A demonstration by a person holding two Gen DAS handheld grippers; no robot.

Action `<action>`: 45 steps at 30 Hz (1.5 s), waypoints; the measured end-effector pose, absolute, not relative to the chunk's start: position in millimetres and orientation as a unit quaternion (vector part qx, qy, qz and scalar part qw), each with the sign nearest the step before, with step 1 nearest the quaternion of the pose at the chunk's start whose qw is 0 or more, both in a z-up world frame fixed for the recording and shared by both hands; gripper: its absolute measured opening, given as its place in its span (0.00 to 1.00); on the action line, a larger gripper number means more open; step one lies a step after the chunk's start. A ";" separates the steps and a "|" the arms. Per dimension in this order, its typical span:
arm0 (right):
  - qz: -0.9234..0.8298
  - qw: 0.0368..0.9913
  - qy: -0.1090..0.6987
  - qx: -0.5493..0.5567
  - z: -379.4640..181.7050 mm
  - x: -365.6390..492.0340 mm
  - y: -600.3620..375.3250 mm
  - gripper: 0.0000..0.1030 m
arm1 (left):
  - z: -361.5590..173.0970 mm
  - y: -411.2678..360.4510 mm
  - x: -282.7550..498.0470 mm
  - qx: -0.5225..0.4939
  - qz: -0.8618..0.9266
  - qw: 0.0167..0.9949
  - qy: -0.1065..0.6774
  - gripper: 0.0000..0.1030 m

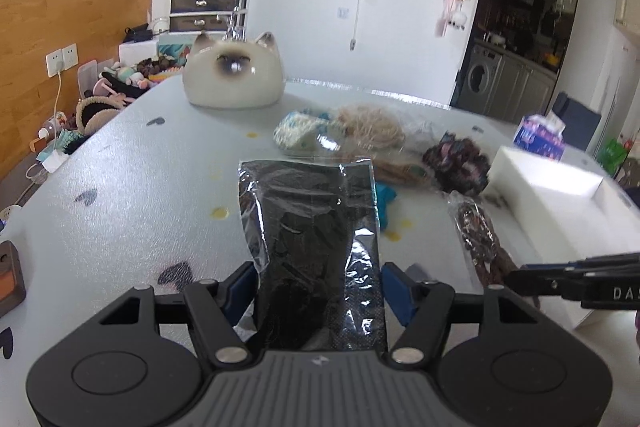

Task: Organize soft objects
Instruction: 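Grasp the black bag with the left tool while the right tool grasps the brown-cord bag, then lower the black bag into the white box while the right tool lowers the cord bag beside it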

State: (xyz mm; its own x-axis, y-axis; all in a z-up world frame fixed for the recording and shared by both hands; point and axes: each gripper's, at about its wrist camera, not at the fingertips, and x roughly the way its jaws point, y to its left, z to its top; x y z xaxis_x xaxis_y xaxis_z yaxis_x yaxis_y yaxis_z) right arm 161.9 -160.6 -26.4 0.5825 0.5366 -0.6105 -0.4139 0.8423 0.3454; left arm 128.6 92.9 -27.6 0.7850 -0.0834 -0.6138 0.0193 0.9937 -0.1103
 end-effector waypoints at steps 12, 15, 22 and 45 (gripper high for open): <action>0.220 0.916 0.310 0.132 1.0 138.1 -249.8 0.22 | 8.7 31.7 135.0 -0.068 -0.083 0.953 0.283 0.66; 0.194 0.923 0.300 0.145 2.3 134.5 -278.3 0.22 | 14.3 4.7 144.8 -0.075 -0.112 0.950 0.281 0.66; 0.129 0.934 0.288 0.170 0.3 126.7 -346.7 0.22 | 18.2 -71.8 169.4 -0.093 -0.171 0.938 0.285 0.66; 0.050 0.928 0.313 0.196 -25.2 135.2 -433.1 0.22 | -30.7 -171.5 223.7 -0.124 -0.176 0.903 0.372 0.97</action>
